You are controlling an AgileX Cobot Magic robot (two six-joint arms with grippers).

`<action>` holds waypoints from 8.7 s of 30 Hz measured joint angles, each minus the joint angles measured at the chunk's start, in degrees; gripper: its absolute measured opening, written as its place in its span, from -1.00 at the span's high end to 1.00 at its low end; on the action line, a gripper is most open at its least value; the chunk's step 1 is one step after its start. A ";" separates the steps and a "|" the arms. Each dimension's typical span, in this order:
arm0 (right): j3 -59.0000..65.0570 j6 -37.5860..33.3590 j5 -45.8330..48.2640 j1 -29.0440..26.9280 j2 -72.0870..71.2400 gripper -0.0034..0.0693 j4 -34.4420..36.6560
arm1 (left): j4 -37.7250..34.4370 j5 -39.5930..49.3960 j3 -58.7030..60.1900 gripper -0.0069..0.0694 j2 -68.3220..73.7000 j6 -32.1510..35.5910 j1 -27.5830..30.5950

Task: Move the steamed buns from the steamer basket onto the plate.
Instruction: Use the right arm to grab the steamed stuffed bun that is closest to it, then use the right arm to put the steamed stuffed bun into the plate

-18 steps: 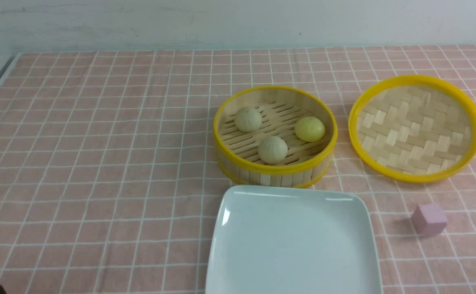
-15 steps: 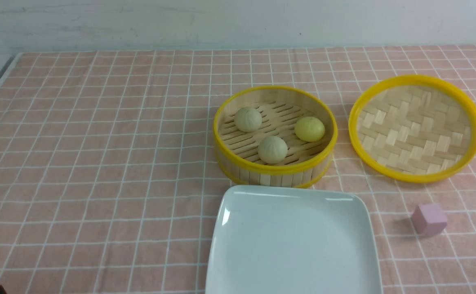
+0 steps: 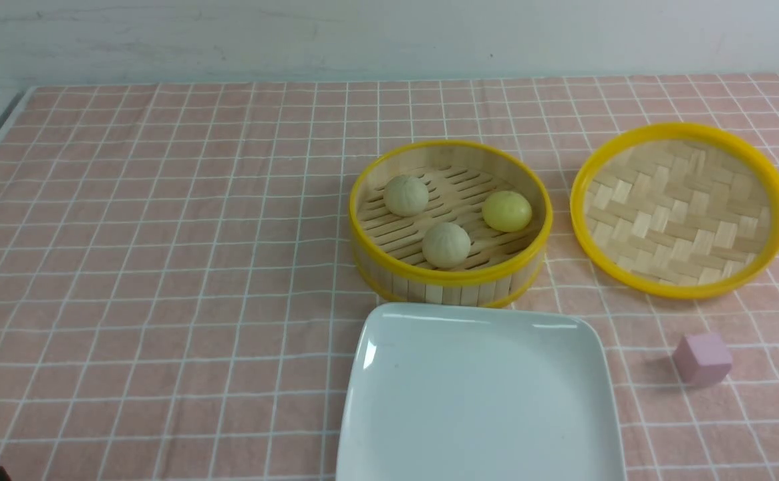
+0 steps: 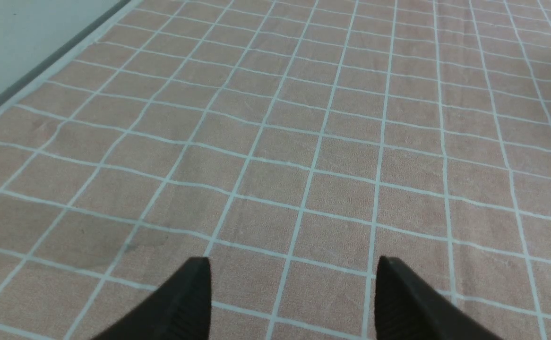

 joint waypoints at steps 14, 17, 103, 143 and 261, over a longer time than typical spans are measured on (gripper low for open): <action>0.00 0.00 0.00 0.00 0.00 0.25 0.00 | 0.00 0.00 0.00 -0.42 0.00 0.00 0.00; 0.00 0.00 0.00 0.00 0.00 0.25 0.00 | 0.00 0.00 0.00 -0.42 0.00 0.00 0.00; -47.75 0.00 30.64 0.00 -0.66 0.25 8.87 | 0.91 -4.63 0.47 -0.42 0.00 -3.67 0.00; -47.75 -46.22 24.39 0.00 29.33 0.25 34.74 | -8.33 -9.02 -14.30 -0.40 0.00 -16.10 0.00; -71.01 -32.36 42.22 27.77 85.00 0.88 19.56 | -71.97 19.32 -40.76 -0.57 57.37 78.03 0.00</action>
